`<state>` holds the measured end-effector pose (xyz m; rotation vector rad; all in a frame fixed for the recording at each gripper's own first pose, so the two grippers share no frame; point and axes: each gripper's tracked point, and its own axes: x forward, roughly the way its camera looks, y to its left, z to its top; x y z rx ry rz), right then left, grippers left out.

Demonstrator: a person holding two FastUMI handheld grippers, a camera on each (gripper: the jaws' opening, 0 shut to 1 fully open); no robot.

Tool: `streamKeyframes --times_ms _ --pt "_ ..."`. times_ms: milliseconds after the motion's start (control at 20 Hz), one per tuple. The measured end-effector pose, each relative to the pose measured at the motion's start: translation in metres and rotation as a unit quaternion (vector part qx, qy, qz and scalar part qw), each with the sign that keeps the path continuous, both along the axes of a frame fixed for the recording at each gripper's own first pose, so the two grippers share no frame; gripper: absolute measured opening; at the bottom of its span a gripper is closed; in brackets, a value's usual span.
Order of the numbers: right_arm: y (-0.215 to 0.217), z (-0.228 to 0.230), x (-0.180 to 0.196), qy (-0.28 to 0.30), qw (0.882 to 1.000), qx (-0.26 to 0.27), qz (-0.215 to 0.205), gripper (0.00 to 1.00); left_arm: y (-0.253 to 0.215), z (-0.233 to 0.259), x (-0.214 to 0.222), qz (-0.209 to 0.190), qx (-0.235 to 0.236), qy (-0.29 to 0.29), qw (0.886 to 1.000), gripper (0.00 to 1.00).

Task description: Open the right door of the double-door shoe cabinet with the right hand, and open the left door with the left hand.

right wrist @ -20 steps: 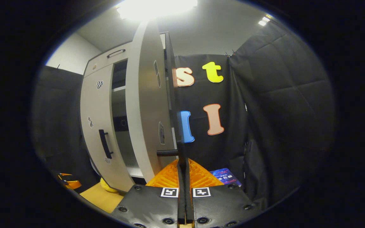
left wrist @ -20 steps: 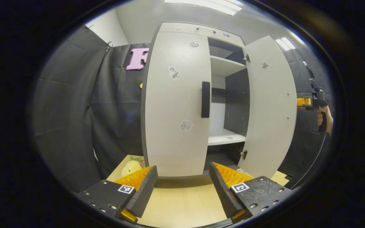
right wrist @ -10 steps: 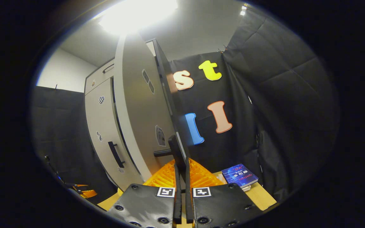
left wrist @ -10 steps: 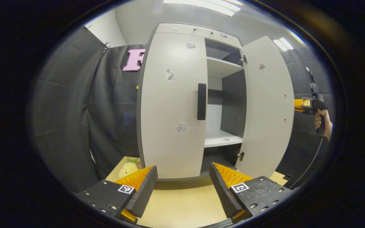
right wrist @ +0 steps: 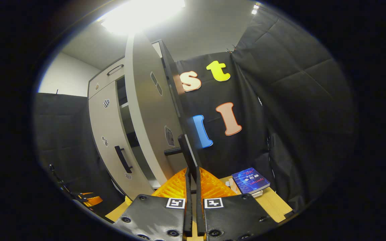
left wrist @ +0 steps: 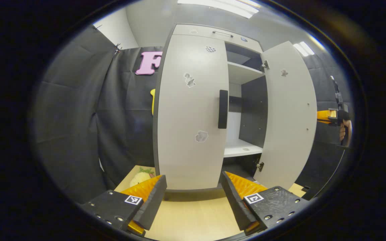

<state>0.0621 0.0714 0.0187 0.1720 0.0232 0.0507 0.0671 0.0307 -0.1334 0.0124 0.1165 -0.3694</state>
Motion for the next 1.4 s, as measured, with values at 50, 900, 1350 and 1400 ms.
streamKeyframes --times_ms 50,900,1350,1400 --pt "-0.003 -0.001 -0.004 0.003 1.000 -0.003 -0.007 0.07 0.002 0.001 0.003 0.001 -0.001 -0.003 1.000 0.95" --pt "-0.121 0.015 -0.060 0.019 0.969 -0.067 -0.238 0.97 -0.055 0.054 0.083 -0.047 -0.018 -0.049 0.997 0.94" --pt "-0.175 0.024 -0.015 -0.010 0.958 -0.104 -0.266 0.98 -0.127 0.118 0.128 -0.043 -0.049 -0.091 0.994 0.94" --pt "-0.177 0.024 -0.005 -0.010 0.960 -0.108 -0.259 0.98 -0.134 0.120 0.134 -0.037 -0.044 -0.087 0.995 0.94"
